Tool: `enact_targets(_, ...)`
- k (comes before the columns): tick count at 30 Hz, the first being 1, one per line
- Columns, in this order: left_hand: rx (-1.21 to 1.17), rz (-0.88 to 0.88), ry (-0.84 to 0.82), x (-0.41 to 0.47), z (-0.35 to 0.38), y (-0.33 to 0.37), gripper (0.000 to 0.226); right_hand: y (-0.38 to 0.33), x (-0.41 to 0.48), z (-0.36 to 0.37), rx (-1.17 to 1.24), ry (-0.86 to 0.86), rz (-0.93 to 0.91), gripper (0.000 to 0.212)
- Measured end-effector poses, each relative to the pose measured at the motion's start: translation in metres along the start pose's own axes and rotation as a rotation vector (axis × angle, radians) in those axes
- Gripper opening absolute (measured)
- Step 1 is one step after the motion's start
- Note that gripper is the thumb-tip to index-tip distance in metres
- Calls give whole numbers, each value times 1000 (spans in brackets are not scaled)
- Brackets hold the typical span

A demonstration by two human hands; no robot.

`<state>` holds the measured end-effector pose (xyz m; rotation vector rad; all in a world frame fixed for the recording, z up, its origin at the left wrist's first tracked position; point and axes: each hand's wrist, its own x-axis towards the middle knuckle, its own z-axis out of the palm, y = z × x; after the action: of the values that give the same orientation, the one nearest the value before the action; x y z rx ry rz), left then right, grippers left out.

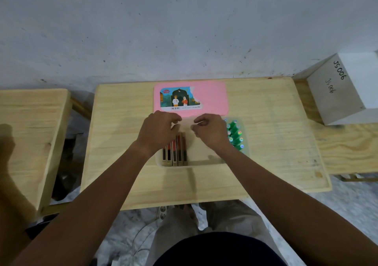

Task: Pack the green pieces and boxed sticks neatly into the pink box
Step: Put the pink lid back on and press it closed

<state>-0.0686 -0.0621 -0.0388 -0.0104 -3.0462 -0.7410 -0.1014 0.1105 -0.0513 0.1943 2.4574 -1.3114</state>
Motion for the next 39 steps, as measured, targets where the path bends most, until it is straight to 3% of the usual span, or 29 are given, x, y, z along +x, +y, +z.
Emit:
enact_targets(3, -142, -80, 124, 18, -4, 3, 20, -8, 20, -26, 40, 104, -35, 8)
enact_targets(6, -334, -274, 166, 45, 1, -2, 20, -16, 39, -50, 5, 168, -39, 9)
enact_targets(10, -320, -528, 54, 74, 10, -12, 34, -18, 67, -70, -58, 116, 5, 16)
enact_targets(17, -222, -829, -135, 102, 29, -19, 73, -1, 111, -82, -217, -99, 154, 51)
enact_targets(20, -246, -870, -152, 106, 35, -20, 78, 8, 125, -80, -246, -122, 216, 65)
enact_targets(23, -223, -862, -92, 108, 39, -20, 72, 10, 133, -79, -244, -81, 216, 66)
enact_targets(32, -280, -925, 92, 112, 32, -12, 66, 10, 148, -79, -157, -57, 260, 34)
enact_targets(36, -354, -941, 177, 111, 27, -15, 57, 12, 152, -85, 3, -89, 356, 19)
enact_targets(39, -416, -941, 209, 107, 20, -17, 58, 12, 150, -88, 115, -66, 331, 25)
